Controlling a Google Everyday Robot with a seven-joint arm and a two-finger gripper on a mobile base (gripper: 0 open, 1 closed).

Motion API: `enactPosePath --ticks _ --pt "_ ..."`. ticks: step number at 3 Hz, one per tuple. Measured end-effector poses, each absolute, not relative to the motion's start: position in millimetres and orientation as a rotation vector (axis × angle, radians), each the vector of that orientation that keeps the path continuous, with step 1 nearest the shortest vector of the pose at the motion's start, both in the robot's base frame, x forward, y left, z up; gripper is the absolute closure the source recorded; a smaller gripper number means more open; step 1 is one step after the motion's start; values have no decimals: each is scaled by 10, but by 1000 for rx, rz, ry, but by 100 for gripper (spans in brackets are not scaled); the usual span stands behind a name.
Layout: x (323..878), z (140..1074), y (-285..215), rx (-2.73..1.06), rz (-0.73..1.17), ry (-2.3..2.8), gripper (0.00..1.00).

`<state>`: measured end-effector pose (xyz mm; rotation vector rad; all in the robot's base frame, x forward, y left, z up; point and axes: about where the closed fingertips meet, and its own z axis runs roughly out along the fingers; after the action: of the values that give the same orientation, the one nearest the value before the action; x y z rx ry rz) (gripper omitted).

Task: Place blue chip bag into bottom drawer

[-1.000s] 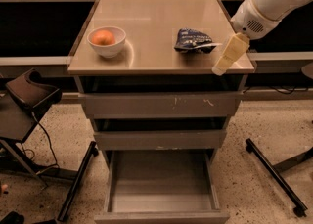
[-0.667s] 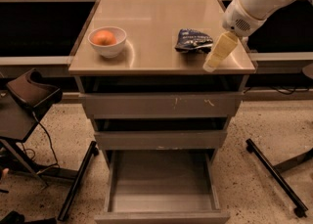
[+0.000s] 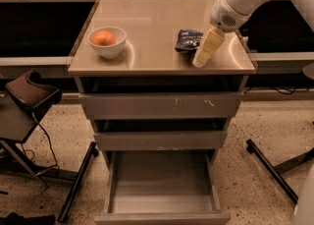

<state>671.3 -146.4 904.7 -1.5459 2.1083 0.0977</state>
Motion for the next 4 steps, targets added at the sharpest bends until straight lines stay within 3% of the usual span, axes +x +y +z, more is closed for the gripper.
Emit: enactPosePath --ticks 2,4 --pt "7129 8812 -1308 -1492 196 2069 0" --pt "7191 8622 -1200 -1512 237 2055 0"
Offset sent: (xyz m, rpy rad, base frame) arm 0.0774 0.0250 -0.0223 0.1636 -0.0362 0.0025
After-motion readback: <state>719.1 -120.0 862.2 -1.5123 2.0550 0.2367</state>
